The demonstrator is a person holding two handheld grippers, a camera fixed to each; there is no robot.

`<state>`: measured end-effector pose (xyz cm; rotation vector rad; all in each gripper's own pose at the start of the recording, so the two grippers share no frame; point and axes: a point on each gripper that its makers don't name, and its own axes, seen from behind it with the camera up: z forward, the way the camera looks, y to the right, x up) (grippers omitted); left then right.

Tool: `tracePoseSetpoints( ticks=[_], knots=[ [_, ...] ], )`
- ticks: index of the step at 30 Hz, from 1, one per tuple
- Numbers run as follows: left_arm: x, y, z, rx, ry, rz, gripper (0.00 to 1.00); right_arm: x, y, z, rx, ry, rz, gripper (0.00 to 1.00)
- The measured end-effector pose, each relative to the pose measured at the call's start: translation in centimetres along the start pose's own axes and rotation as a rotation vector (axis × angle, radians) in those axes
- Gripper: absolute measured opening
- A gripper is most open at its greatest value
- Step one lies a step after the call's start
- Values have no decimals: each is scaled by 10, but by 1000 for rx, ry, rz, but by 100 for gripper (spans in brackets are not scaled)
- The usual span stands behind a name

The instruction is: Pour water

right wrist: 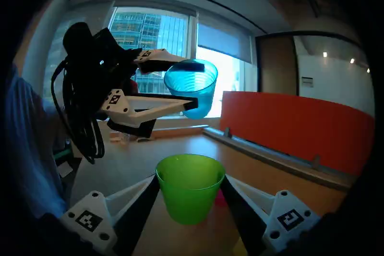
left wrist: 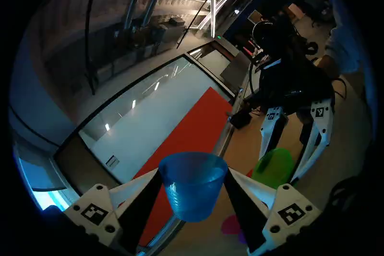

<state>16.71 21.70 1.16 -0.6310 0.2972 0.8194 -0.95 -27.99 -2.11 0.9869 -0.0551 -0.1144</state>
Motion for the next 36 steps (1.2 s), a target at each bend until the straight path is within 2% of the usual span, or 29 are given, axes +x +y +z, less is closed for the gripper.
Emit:
tracePoseSetpoints(
  ticks=[20,36],
  knots=[
    [15,-12,5,33,17,167,87,5,-11,7,25,6,-5,91],
    [20,-12,7,44,17,244,87,9,-11,5,27,15,-7,90]
  ],
)
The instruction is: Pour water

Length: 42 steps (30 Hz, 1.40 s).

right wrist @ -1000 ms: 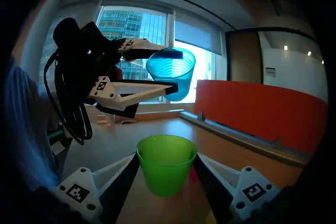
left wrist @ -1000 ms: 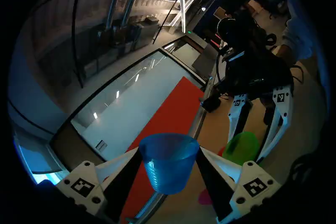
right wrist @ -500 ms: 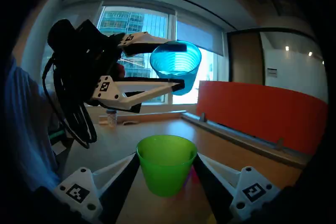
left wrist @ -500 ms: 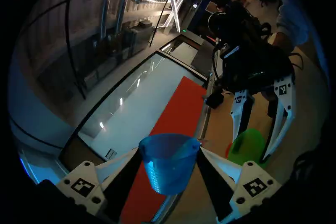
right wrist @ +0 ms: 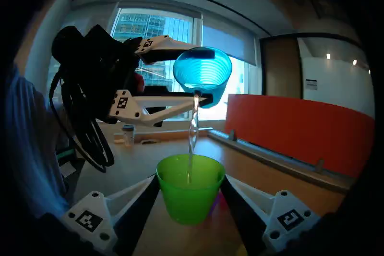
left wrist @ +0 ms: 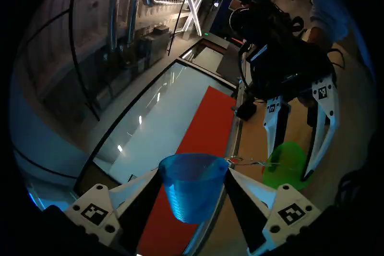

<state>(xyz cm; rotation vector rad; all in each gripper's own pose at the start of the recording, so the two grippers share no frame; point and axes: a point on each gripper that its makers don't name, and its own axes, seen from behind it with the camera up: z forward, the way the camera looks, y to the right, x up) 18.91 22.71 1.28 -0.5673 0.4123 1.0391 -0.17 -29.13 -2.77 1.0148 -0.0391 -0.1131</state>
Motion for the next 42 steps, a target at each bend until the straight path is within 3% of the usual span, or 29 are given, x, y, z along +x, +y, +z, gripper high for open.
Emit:
tracePoseSetpoints(
  ticks=[42],
  knots=[
    [17,-20,7,27,4,220,87,9,10,-4,-21,32,-5,90]
  ],
)
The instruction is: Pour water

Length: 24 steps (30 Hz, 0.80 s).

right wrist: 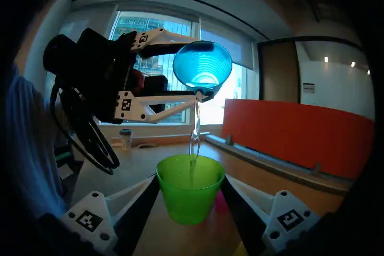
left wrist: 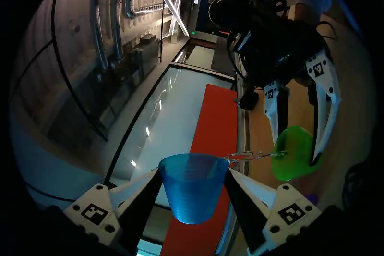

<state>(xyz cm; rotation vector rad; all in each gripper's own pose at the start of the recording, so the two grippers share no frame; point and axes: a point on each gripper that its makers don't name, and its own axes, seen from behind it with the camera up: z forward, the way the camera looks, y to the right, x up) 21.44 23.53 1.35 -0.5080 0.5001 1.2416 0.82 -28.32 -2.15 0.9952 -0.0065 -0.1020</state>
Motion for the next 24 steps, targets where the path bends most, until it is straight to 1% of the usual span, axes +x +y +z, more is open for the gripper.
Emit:
tracePoseSetpoints(
  ticks=[5,24],
  knots=[
    [2,0,2,1,2,21,87,1,1,0,-2,2,0,90],
    [10,-6,7,8,10,134,87,3,3,1,-9,6,-4,90]
  ],
)
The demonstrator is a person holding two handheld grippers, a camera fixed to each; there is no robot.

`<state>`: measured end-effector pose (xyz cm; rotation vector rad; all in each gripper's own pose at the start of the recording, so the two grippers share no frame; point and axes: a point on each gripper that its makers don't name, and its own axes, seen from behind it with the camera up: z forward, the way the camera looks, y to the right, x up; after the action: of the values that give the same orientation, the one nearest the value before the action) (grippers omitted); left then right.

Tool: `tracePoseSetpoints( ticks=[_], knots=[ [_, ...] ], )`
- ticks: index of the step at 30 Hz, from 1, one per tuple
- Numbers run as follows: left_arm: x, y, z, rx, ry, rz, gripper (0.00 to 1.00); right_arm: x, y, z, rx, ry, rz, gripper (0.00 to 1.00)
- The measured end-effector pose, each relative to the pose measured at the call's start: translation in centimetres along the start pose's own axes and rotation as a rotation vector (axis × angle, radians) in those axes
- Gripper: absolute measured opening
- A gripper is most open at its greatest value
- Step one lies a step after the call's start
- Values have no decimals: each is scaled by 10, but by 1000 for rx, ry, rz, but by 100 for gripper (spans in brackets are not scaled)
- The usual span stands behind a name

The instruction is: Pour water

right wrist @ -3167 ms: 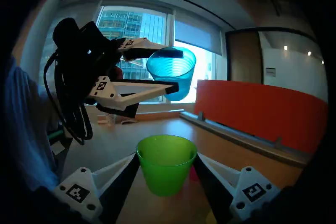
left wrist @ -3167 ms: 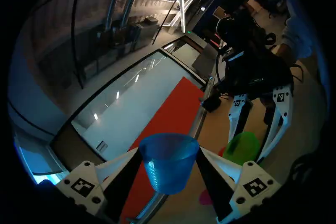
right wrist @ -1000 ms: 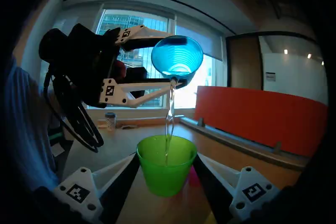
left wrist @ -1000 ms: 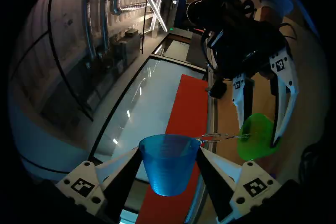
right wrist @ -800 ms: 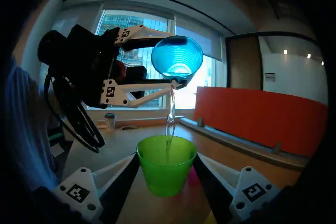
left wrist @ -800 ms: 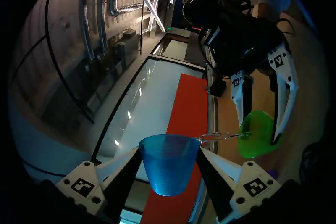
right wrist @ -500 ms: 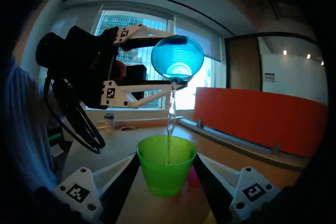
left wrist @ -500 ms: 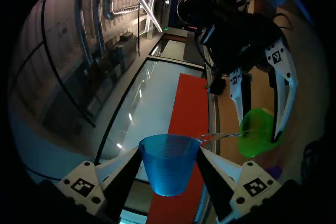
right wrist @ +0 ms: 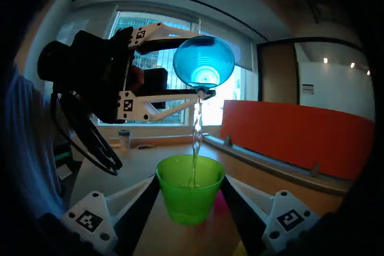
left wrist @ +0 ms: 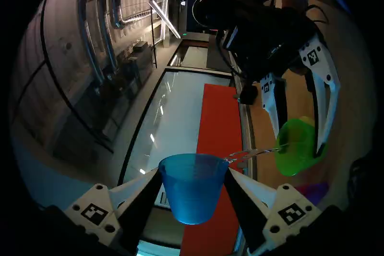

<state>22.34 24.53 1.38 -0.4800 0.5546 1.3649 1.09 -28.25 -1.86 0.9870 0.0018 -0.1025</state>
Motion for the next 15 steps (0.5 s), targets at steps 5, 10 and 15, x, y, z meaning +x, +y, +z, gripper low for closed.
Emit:
tracePoseSetpoints(
  ticks=[5,10,15],
  knots=[
    [1,0,1,-1,-1,36,87,0,1,-1,-1,1,0,90],
    [3,-2,3,-2,-1,84,87,0,1,-2,-4,2,1,90],
    [5,-2,3,-6,-4,133,87,-1,1,-2,-4,4,3,90]
  ],
)
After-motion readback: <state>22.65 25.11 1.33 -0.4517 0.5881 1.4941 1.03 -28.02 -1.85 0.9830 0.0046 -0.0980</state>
